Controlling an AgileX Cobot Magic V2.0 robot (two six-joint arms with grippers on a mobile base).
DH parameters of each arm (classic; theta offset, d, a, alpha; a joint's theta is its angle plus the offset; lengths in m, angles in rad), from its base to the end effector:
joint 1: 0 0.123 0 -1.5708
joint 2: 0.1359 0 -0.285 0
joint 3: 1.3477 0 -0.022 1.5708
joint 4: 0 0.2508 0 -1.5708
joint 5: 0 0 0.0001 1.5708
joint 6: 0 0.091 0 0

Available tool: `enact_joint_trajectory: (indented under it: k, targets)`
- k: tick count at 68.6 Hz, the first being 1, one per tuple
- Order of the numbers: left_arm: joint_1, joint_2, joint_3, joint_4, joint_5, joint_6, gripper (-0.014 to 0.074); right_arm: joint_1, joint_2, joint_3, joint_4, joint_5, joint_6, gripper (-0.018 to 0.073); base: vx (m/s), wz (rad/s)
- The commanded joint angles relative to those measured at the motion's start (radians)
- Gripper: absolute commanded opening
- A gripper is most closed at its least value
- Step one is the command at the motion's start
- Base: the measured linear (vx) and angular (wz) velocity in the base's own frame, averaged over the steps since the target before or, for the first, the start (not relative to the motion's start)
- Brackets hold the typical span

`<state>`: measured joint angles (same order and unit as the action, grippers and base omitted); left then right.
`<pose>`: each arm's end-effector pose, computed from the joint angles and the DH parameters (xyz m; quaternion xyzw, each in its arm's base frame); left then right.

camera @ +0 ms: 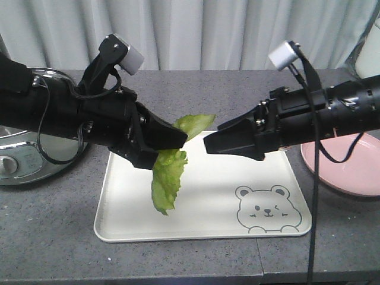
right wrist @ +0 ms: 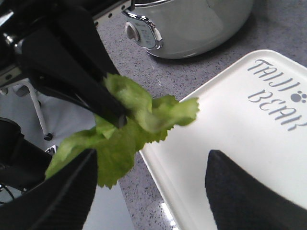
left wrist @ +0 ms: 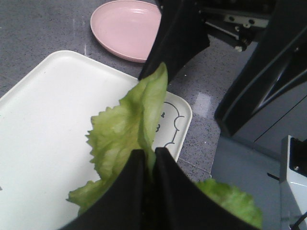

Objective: Transfer vegetables to tray and serve
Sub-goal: 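Bring the right gripper to the leaf and grasp it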

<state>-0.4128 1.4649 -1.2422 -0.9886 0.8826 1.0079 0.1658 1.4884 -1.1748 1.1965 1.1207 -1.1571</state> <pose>0.2622 -0.1790 0.3497 0.4083 0.7659 -0.3452 0.3571 0.2797 0.1242 0.3347 -0.3569 0.7628 0.4235 0.3338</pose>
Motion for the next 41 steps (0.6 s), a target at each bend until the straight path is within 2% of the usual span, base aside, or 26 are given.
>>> enact_joint_trajectory:
  k: [1, 18, 31, 41]
  targets:
    - [-0.004, -0.033, -0.029, -0.067, -0.007, 0.0, -0.0007, 0.025, 0.003, -0.06, 0.097, -0.018, -0.006, 0.0476, 0.0, 0.0]
    - [-0.004, -0.033, -0.029, -0.066, -0.007, 0.0, -0.0007, 0.032, 0.085, -0.098, 0.223, 0.042, -0.016, 0.0476, 0.0, 0.0]
    - [-0.004, -0.033, -0.029, -0.065, -0.005, 0.0, -0.0007, 0.032, 0.101, -0.098, 0.24, 0.044, -0.025, 0.0472, 0.0, 0.0]
    - [-0.004, -0.033, -0.029, -0.065, -0.005, 0.0, -0.0007, 0.032, 0.101, -0.098, 0.254, 0.038, -0.026, 0.0428, 0.0, 0.0]
